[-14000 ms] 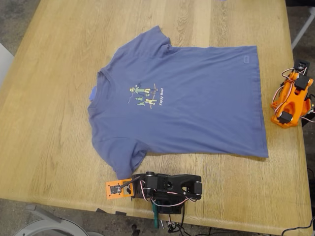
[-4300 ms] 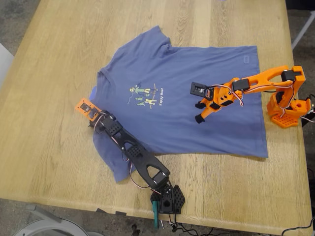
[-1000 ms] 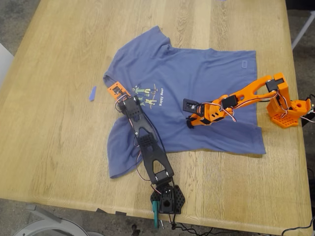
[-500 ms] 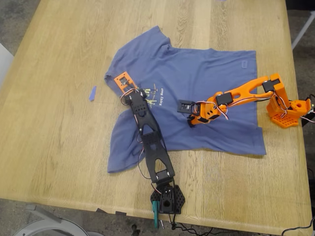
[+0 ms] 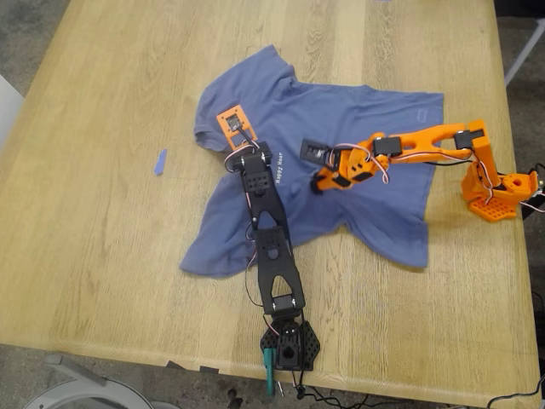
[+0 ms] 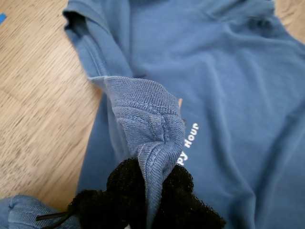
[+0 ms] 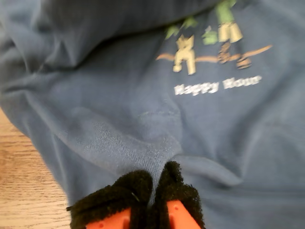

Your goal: Fold a T-shirt

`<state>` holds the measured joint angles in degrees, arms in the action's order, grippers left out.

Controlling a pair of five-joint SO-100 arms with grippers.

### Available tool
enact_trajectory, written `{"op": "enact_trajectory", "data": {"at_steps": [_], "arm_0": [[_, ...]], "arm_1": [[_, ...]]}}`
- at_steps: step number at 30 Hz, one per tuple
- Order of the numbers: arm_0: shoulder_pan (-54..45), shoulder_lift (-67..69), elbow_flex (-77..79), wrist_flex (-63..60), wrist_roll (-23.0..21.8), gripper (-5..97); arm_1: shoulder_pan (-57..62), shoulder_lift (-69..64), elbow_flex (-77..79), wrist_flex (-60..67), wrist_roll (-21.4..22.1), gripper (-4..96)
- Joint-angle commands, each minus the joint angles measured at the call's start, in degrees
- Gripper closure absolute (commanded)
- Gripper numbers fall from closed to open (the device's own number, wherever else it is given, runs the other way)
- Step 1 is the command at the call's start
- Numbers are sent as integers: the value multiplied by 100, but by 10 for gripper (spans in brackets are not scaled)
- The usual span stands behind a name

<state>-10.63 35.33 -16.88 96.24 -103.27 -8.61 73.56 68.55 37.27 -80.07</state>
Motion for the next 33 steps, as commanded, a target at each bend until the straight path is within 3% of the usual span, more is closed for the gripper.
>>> {"op": "enact_trajectory", "data": {"at_steps": [1, 16, 33], "arm_0": [[308, 1371, -229, 0, 88, 918], [2004, 1749, -229, -18, 105, 918], [3762, 1020, -220, -483, 79, 918]], "arm_1": [[343, 747, 123, -105, -35, 913], [1687, 3059, 3867, -1424, 70, 913], [3155, 3278, 4597, -2382, 62, 913]]}}
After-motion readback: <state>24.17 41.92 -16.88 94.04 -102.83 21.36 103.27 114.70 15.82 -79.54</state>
